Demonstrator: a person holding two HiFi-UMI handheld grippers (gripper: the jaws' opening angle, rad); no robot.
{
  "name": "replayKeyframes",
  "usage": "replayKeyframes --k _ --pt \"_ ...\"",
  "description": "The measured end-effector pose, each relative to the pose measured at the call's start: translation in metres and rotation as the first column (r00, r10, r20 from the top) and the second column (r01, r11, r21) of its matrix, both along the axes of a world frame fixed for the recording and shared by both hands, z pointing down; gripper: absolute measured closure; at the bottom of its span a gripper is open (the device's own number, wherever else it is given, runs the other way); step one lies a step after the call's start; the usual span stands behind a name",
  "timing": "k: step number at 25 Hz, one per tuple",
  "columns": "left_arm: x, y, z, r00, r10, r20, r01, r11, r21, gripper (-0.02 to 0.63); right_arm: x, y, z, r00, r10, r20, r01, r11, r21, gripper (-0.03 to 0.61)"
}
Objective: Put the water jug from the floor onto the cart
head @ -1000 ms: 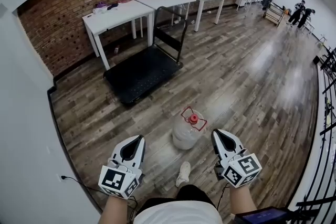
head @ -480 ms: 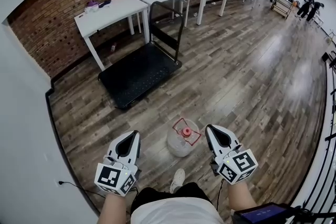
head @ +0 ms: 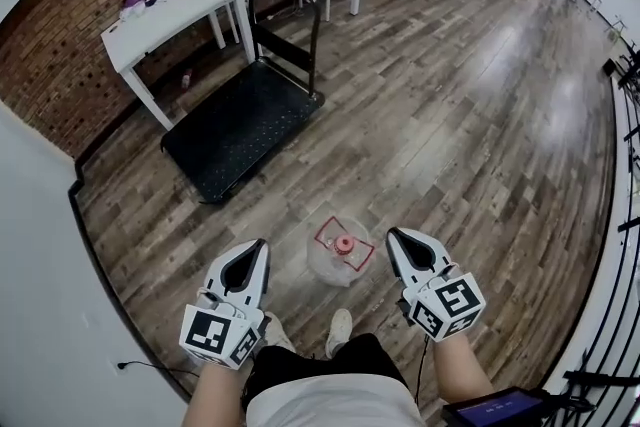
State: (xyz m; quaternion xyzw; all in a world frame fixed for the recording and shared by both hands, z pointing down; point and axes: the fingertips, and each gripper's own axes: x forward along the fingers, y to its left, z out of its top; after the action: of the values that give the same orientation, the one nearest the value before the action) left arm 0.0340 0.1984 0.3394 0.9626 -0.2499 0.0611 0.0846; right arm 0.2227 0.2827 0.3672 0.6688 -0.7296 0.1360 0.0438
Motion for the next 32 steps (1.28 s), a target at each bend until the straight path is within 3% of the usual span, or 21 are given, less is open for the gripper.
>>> replayKeyframes --k 7,12,22,27,32 --pt "0.006 -0.035 0.061 0.998 0.036 0.047 -0.034 0.999 -0.042 0.615 0.012 -0.03 0.076 0.999 0.037 0.002 -0.037 0.994 -0.106 0.565" --pt "0.007 -0.051 0.119 0.997 0.044 0.066 -0.038 0.995 -0.09 0.615 0.013 -0.052 0.144 1.0 0.002 0.025 0.002 0.987 -0.161 0.434" --pt "0.001 -0.056 0.213 0.992 0.056 0.115 -0.039 0.989 -0.143 0.615 0.009 -0.066 0.29 0.999 -0.036 -0.011 0.03 0.946 -0.324 0.319" --pt "-0.008 -0.062 0.245 0.992 0.034 0.118 -0.015 0.987 -0.162 0.615 0.001 -0.073 0.349 0.995 -0.075 -0.06 0.045 0.917 -0.397 0.276" --pt "-0.011 -0.062 0.272 0.99 0.042 0.133 -0.016 0.983 -0.185 0.615 -0.006 -0.071 0.41 0.989 -0.136 -0.054 0.092 0.864 -0.494 0.224"
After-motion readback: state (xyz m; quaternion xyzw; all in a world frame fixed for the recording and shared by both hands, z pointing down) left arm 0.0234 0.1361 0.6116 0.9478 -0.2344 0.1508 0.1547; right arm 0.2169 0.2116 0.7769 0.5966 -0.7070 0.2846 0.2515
